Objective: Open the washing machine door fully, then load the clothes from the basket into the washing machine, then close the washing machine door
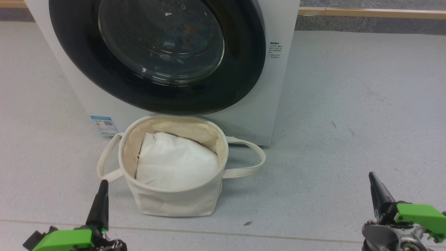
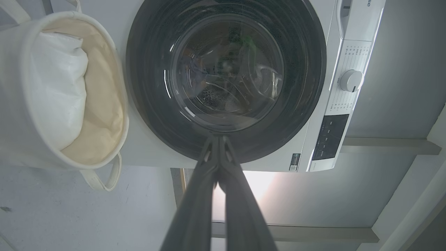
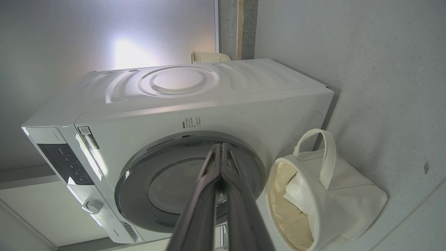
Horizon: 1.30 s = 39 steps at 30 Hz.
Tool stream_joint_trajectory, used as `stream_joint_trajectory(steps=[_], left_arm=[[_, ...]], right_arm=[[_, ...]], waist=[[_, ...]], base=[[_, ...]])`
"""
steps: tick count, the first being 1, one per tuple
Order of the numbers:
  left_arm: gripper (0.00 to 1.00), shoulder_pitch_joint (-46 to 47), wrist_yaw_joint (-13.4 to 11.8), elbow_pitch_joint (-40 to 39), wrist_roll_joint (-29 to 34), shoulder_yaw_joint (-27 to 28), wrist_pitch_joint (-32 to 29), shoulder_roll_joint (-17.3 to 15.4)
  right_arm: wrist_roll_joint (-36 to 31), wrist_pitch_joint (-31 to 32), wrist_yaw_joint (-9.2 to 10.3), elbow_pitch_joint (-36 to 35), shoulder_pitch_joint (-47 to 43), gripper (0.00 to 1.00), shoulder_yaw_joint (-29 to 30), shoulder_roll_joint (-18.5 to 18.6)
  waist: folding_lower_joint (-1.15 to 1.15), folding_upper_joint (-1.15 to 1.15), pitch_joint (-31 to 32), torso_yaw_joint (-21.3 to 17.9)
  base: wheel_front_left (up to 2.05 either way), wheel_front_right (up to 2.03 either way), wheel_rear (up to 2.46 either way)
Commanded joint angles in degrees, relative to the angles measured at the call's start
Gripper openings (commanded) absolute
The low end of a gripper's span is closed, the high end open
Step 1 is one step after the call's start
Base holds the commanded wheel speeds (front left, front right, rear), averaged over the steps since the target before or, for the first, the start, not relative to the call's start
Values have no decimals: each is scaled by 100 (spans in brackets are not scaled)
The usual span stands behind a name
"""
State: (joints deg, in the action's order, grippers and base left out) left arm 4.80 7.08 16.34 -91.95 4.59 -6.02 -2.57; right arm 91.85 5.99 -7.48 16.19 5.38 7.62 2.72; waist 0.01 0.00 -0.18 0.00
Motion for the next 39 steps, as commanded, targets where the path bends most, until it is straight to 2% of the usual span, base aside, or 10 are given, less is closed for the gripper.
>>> stream_joint_trajectory(steps=[1,39], left_arm=[[0,139,41,-230,-20,195,-48,-31],[0,139,41,-230,-21,194,-48,-31]], right_arm=[[30,50,-1,-216,81,0,-109,16],[31,50,-1,-217,81,0,-110,16]], waist=[[0,0,0,0],[0,0,0,0]], base=[[0,0,0],[0,0,0]])
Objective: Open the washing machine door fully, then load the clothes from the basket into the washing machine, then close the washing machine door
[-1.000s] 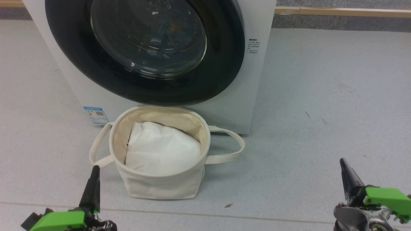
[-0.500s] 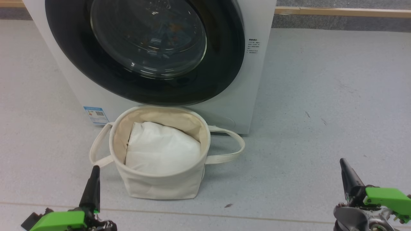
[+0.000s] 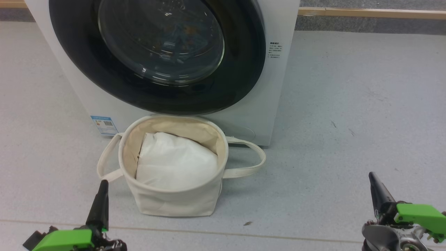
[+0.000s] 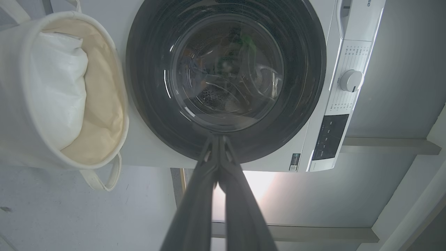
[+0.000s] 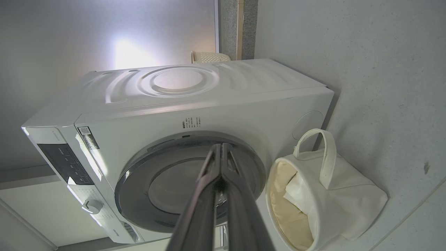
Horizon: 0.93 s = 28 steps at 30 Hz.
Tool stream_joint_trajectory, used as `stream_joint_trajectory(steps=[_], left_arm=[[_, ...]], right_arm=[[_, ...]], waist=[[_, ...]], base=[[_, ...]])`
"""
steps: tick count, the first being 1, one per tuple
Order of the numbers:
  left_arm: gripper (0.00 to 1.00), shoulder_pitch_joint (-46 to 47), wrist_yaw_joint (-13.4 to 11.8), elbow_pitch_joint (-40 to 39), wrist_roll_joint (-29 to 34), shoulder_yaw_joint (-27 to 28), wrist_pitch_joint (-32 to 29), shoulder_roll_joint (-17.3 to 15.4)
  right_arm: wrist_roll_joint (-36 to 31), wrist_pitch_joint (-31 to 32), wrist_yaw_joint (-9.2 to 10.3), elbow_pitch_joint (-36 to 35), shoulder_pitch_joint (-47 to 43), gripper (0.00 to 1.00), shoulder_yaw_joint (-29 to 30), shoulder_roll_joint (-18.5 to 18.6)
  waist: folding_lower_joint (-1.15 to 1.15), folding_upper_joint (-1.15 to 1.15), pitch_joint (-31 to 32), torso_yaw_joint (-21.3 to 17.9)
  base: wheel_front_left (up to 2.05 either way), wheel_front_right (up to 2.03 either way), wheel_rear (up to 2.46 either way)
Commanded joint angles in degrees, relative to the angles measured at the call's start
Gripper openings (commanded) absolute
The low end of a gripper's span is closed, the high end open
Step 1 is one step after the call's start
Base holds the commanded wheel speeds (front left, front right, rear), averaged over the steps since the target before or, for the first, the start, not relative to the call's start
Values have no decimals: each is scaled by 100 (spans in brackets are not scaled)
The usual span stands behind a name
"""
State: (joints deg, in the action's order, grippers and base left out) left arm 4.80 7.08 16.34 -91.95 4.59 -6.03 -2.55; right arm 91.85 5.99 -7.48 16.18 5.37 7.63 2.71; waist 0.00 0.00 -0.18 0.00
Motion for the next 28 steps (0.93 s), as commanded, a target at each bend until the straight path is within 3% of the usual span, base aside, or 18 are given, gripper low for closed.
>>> stream_joint_trajectory(steps=[1,28], left_arm=[[0,139,41,-230,-21,194,-46,-32],[0,139,41,-231,-22,193,-46,-32]], right_arm=[[31,50,-1,-215,81,0,-111,17],[32,49,-1,-215,81,0,-111,17]], waist=[[0,0,0,0],[0,0,0,0]], base=[[0,0,0],[0,0,0]])
